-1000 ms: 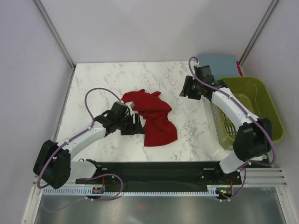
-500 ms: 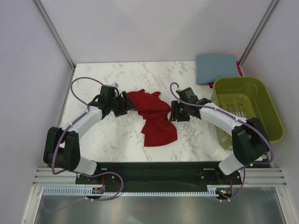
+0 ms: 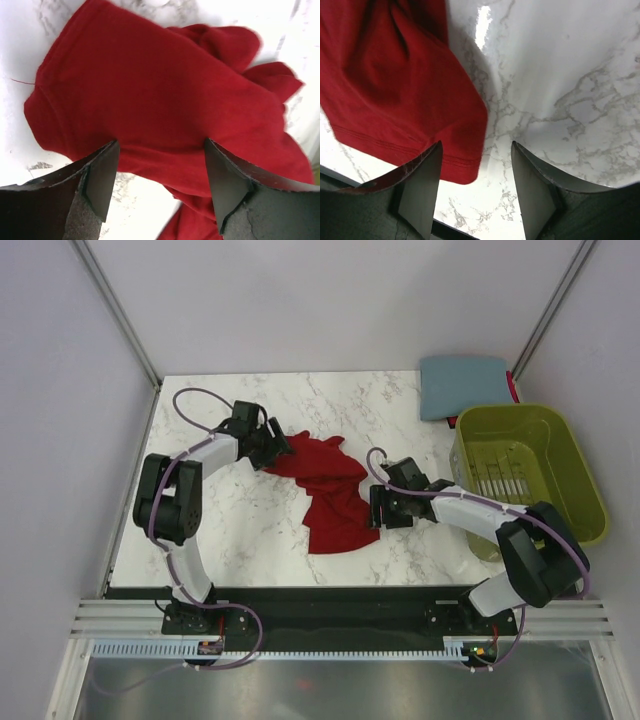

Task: Fold and stack the t-shirts
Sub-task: Flatten the tshirt out

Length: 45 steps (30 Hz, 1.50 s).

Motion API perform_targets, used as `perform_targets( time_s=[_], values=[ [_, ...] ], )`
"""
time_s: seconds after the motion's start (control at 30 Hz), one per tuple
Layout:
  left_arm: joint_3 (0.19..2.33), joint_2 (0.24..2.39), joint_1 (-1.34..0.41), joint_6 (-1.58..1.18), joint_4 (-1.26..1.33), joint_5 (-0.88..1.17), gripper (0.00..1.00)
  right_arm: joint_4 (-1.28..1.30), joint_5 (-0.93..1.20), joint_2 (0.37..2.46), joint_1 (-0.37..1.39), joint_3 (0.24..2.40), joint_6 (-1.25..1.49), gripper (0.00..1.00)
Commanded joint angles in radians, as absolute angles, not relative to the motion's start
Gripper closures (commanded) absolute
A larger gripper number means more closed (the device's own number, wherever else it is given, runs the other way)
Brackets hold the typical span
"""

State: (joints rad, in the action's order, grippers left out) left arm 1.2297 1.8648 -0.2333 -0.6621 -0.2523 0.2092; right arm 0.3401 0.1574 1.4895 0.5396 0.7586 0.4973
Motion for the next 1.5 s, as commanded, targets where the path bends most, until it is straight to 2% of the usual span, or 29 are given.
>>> perform_targets(
  time_s=[0.0, 0.03, 0.1, 0.13, 0.17, 0.2, 0.23, 0.27, 0.3, 0.33, 0.4, 0.43, 0.5, 0.53, 0.63, 0.7, 0.77, 0.87, 0.9, 0.97, 1.03, 1.1, 1.13, 1.17, 1.2, 1.33, 1.47],
  values=[
    [1.279, 1.904, -0.235, -0.673, -0.256, 0.178, 0.25, 0.216, 0.219, 1.506, 0.543, 0.727, 0.479, 0.35],
    [1.287, 1.913, -0.233, -0.673, -0.255, 0.181, 0.26, 0.181, 0.235, 1.519, 0.543, 0.724, 0.479, 0.35],
    [1.321, 1.945, -0.235, -0.673, -0.255, 0.208, 0.4, 0.172, 0.268, 1.557, 0.543, 0.736, 0.472, 0.38],
    [1.333, 1.953, -0.235, -0.663, -0.256, 0.225, 0.51, 0.176, 0.262, 1.569, 0.542, 0.758, 0.471, 0.4],
    [1.347, 1.96, -0.235, -0.658, -0.259, 0.254, 0.76, 0.181, 0.238, 1.577, 0.543, 0.767, 0.466, 0.47],
    [1.374, 1.965, -0.233, -0.658, -0.268, 0.261, 0.84, 0.184, 0.223, 1.592, 0.543, 0.781, 0.463, 0.54],
    [1.388, 1.962, -0.233, -0.655, -0.273, 0.264, 0.91, 0.208, 0.195, 1.601, 0.538, 0.822, 0.448, 0.77],
    [1.411, 1.962, -0.232, -0.649, -0.299, 0.27, 0.98, 0.233, 0.14, 1.627, 0.535, 0.856, 0.437, 0.88],
    [1.487, 1.954, -0.229, -0.64, -0.326, 0.268, 0.98, 0.27, 0.1, 1.643, 0.531, 0.9, 0.425, 0.98],
    [1.538, 1.947, -0.219, -0.617, -0.362, 0.262, 0.98, 0.367, 0.065, 1.657, 0.519, 1.02, 0.408, 1.0],
    [1.699, 1.913, -0.204, -0.594, -0.455, 0.232, 0.98, 0.458, -0.048, 1.681, 0.511, 1.164, 0.362, 1.0],
    [1.75, 1.901, -0.199, -0.569, -0.481, 0.224, 0.98, 0.557, -0.096, 1.687, 0.503, 1.327, 0.35, 1.0],
    [1.887, 1.872, -0.183, -0.543, -0.547, 0.193, 0.98, 0.655, -0.22, 1.716, 0.492, 1.501, 0.319, 1.0],
    [1.919, 1.843, -0.176, -0.528, -0.566, 0.181, 0.98, 0.728, -0.257, 1.726, 0.488, 1.655, 0.308, 1.0],
    [1.889, 1.769, -0.15, -0.528, -0.581, 0.16, 0.98, 0.797, -0.316, 1.75, 0.488, 1.819, 0.256, 1.0],
    [1.776, 1.688, -0.149, -0.519, -0.581, 0.152, 0.98, 0.796, -0.348, 1.718, 0.488, 1.8, 0.242, 1.0],
    [1.657, 1.599, -0.147, -0.535, -0.581, 0.146, 0.98, 0.792, -0.376, 1.666, 0.488, 1.692, 0.247, 1.0],
    [1.363, 1.466, -0.147, -0.586, -0.536, 0.181, 0.98, 0.72, -0.33, 1.565, 0.491, 1.444, 0.27, 1.0],
    [1.2, 1.433, -0.147, -0.606, -0.502, 0.199, 0.98, 0.678, -0.319, 1.54, 0.492, 1.313, 0.284, 1.0],
    [1.02, 1.353, -0.147, -0.621, -0.462, 0.196, 0.98, 0.641, -0.292, 1.476, 0.494, 1.192, 0.296, 0.99],
    [0.941, 1.312, -0.146, -0.632, -0.468, 0.138, 0.98, 0.626, -0.284, 1.453, 0.495, 1.066, 0.32, 0.94],
    [0.87, 1.26, -0.14, -0.64, -0.495, 0.048, 0.76, 0.626, -0.241, 1.427, 0.499, 0.998, 0.325, 0.88],
    [0.859, 1.244, -0.14, -0.64, -0.503, 0.031, 0.49, 0.638, -0.238, 1.416, 0.5, 0.986, 0.336, 0.8],
    [0.848, 1.23, -0.14, -0.64, -0.502, 0.034, 0.39, 0.647, -0.239, 1.396, 0.5, 0.98, 0.344, 0.75],
    [0.85, 1.214, -0.14, -0.643, -0.5, 0.041, 0.38, 0.659, -0.233, 1.385, 0.5, 0.983, 0.35, 0.68],
    [0.909, 1.238, -0.14, -0.591, -0.457, 0.118, 0.42, 0.649, -0.167, 1.364, 0.5, 1.037, 0.376, 0.58],
    [1.05, 1.363, -0.14, -0.525, -0.492, 0.133, 0.42, 0.647, -0.198, 1.449, 0.494, 1.118, 0.365, 0.57]
  ],
)
